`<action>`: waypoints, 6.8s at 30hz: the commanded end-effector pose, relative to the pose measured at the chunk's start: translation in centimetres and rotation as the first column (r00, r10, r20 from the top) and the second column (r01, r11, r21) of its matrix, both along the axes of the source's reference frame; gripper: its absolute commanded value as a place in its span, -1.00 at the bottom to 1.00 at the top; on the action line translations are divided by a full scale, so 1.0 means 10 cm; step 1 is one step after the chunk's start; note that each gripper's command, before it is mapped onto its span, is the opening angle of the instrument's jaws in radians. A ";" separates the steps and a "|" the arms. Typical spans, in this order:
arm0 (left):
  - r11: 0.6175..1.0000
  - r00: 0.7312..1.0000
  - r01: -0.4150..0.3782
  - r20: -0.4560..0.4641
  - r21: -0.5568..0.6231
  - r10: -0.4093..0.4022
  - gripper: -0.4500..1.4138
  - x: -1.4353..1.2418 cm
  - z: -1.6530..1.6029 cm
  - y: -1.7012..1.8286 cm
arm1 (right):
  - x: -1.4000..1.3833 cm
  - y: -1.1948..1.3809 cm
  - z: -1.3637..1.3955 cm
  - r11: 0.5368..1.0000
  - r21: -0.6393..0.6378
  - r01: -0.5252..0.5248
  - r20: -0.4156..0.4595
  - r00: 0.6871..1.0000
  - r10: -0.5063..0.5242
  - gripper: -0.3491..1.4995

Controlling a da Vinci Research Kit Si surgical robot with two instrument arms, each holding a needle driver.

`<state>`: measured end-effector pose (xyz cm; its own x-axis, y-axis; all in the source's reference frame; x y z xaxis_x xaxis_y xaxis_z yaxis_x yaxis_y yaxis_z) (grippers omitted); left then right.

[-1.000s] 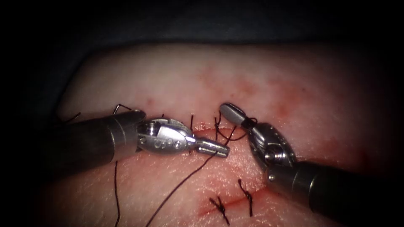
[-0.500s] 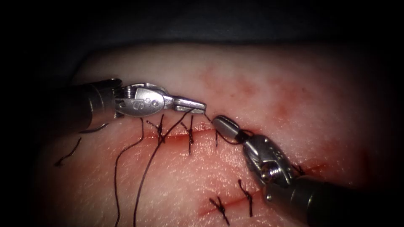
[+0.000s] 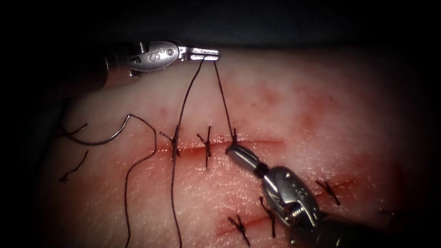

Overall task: Wound Closure
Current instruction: Pull down with right hand and pull up with left tool on the working thread, then pull working thread taut, then snip suture with blades on right tool, then pull tail of suture taut

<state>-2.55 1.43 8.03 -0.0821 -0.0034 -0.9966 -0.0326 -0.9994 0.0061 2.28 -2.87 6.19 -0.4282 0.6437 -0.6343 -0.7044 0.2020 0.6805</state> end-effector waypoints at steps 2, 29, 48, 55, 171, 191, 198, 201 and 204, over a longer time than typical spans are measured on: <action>1.000 1.000 0.025 -0.003 0.006 -0.025 -1.00 -0.005 0.013 0.022 | 0.008 -0.002 0.004 1.000 -0.004 -0.002 0.002 1.000 0.002 -1.00; 0.969 0.969 0.246 -0.010 0.008 -0.246 -1.00 0.012 0.104 0.083 | 0.026 -0.032 -0.002 0.994 -0.033 0.103 0.076 0.992 -0.100 -1.00; 0.977 0.988 -0.020 0.157 0.214 -0.014 -1.00 0.048 -0.095 -0.047 | -0.036 0.001 -0.030 0.983 -0.071 0.168 -0.056 0.983 -0.172 0.63; 0.979 0.982 -0.050 0.187 0.197 0.012 -1.00 0.049 -0.159 -0.077 | -0.042 0.042 -0.030 0.956 -0.095 0.279 0.022 0.960 -0.278 0.62; 0.979 0.924 -0.204 0.327 -0.012 0.197 -1.00 0.004 -0.324 -0.208 | 0.086 0.081 -0.009 0.648 -0.303 0.699 0.519 0.691 -0.503 0.05; 0.938 0.857 -0.327 0.382 -0.119 0.347 -1.00 -0.055 -0.288 -0.295 | -0.120 0.120 -0.049 0.524 -0.438 0.730 0.631 0.666 -0.399 0.91; 0.914 0.842 -0.398 0.364 -0.077 0.397 -0.64 -0.086 -0.254 -0.313 | -0.120 0.127 -0.041 0.535 -0.440 0.721 0.635 0.671 -0.382 0.89; 0.909 0.877 -0.416 0.263 -0.001 0.402 -0.15 -0.088 -0.223 -0.318 | -0.110 0.126 -0.038 0.540 -0.438 0.719 0.640 0.671 -0.375 0.91; 0.914 0.906 -0.403 0.164 0.056 0.389 0.33 -0.075 -0.203 -0.315 | -0.105 0.124 -0.037 0.541 -0.439 0.718 0.642 0.671 -0.371 0.91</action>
